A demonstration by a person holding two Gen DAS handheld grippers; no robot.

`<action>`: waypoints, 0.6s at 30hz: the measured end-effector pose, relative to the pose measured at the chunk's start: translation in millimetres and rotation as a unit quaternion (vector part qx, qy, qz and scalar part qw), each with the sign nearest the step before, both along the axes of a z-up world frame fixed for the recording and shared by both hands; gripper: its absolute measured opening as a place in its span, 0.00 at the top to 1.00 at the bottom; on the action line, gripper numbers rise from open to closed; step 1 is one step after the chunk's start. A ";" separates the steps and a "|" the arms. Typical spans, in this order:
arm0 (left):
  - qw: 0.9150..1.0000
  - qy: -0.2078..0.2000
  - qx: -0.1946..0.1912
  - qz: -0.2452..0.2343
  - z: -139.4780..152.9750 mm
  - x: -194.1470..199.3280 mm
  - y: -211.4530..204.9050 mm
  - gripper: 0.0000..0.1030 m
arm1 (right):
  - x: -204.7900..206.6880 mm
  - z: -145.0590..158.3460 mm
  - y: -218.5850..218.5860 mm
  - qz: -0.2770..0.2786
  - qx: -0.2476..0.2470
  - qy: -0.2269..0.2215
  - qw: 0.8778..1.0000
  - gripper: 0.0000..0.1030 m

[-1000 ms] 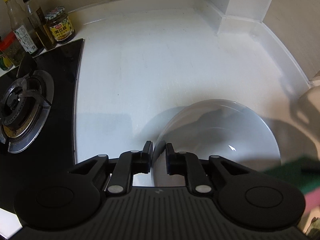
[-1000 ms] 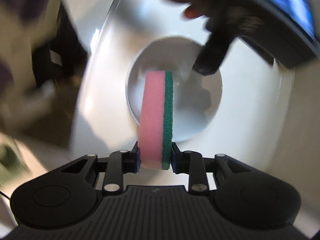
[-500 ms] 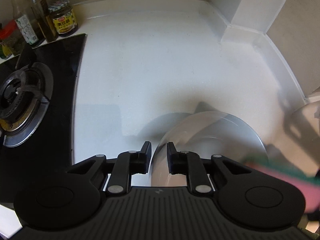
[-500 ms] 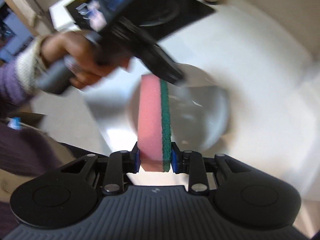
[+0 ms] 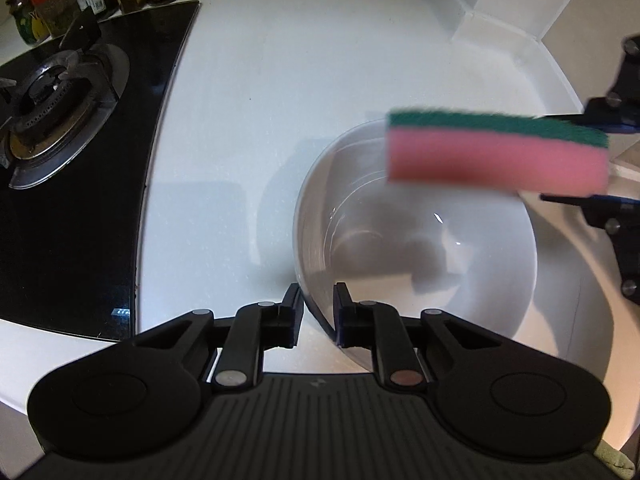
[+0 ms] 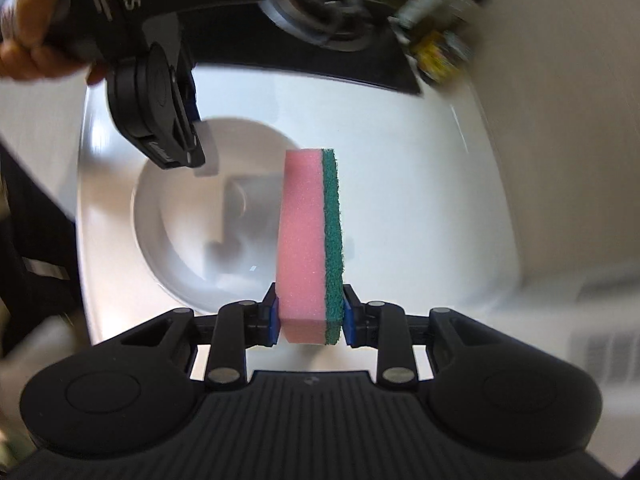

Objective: Clean bowl
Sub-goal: 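Keep scrubbing the bowl interior with the sponge in the right gripper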

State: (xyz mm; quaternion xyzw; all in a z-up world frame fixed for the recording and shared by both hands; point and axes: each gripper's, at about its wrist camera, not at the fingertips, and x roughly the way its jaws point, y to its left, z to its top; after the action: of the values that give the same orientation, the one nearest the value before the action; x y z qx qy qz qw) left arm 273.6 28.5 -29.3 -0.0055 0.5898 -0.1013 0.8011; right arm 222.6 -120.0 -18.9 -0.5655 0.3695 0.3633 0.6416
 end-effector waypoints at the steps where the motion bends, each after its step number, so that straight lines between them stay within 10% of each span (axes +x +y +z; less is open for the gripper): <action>1: 1.000 -0.001 0.002 -0.002 0.5 0.7 0.0 0.84 | -3.4 -5.4 5.8 0.039 -0.022 -0.012 0.999 0.75; 10: 0.999 -0.025 0.024 -0.009 1.6 3.6 -0.3 0.86 | -23.6 -61.3 22.0 0.243 -0.256 -0.118 0.928 0.76; 18: 0.999 -0.036 0.029 0.004 2.0 12.8 1.7 0.91 | -28.6 -40.1 23.6 0.192 -0.250 -0.013 0.949 0.75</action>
State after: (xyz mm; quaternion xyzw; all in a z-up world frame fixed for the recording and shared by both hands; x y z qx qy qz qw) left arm 286.4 30.2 -27.3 0.0192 0.5635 -0.0813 0.8219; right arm 194.0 -96.4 -59.0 -0.7724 0.3245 0.3684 0.4029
